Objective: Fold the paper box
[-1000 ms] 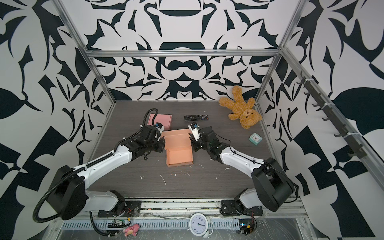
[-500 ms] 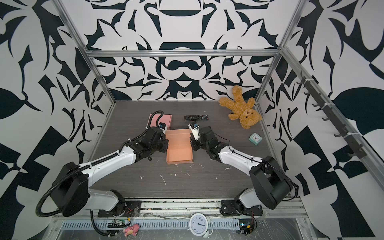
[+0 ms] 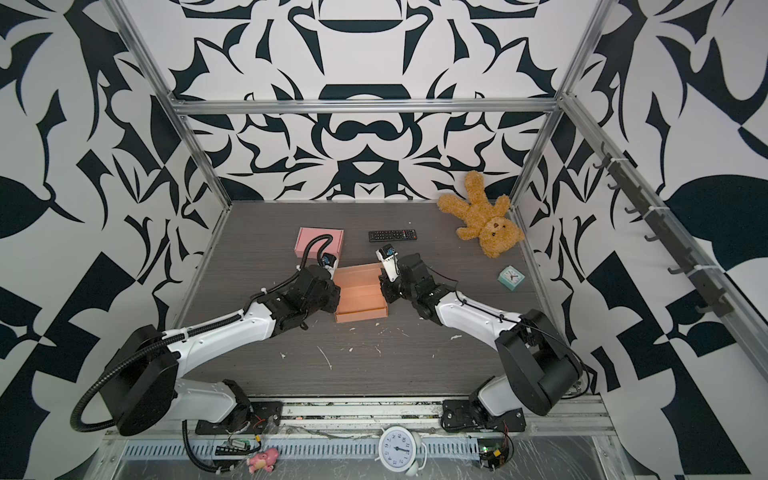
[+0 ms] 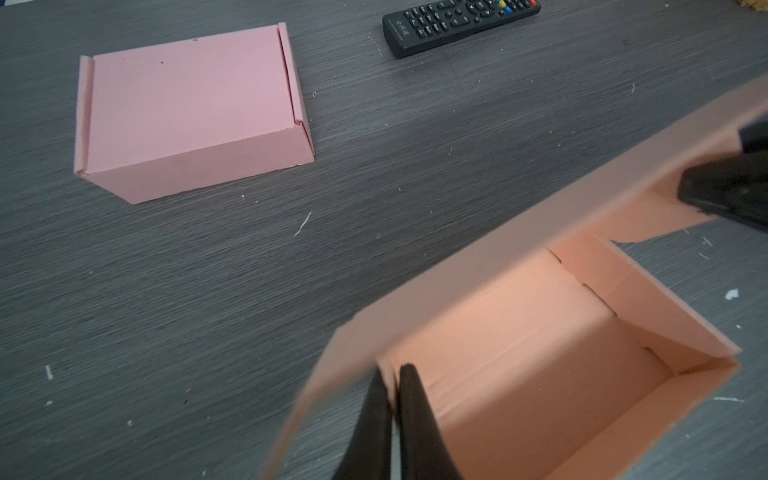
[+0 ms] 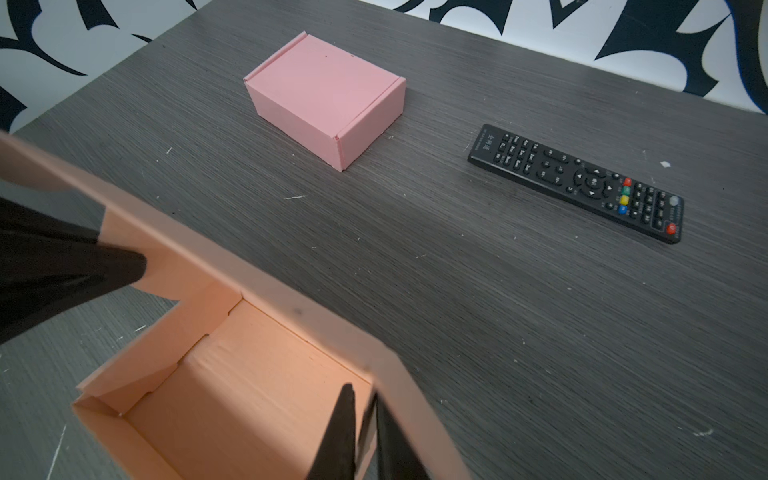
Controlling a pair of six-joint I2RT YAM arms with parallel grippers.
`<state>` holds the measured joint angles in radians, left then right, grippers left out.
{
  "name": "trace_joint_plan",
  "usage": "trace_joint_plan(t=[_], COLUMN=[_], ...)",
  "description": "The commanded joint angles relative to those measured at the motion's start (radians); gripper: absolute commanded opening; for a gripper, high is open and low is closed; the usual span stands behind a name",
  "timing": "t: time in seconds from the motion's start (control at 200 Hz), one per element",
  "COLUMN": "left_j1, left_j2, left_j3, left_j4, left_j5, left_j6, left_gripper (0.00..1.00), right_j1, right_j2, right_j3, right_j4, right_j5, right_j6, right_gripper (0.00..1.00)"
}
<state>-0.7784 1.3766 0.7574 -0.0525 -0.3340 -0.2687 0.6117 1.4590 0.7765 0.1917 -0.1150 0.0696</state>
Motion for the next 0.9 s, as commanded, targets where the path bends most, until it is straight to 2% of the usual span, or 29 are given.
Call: trace_joint_plan(t=[0.0,0.435,0.895], left_j1=[-0.029,-0.112,-0.153], left_j2=[-0.010,-0.004,0.019], left_j3=[-0.034,-0.070,-0.121], left_j4=[0.064,0.123,0.206], left_j5=[-0.011,-0.122,-0.163], left_j6=[0.015,0.029,0.029], left_gripper=[0.10,0.10,0.10], right_j1=[0.019,0.026,0.026], right_j2=[-0.023,-0.050,-0.103], right_j3=[0.006,-0.029,-0.088], right_j4=[0.049,0.040,0.024], right_j5=[-0.042,-0.036,-0.013], right_j6=[0.006,0.001,-0.019], right_gripper=[0.14,0.15,0.16])
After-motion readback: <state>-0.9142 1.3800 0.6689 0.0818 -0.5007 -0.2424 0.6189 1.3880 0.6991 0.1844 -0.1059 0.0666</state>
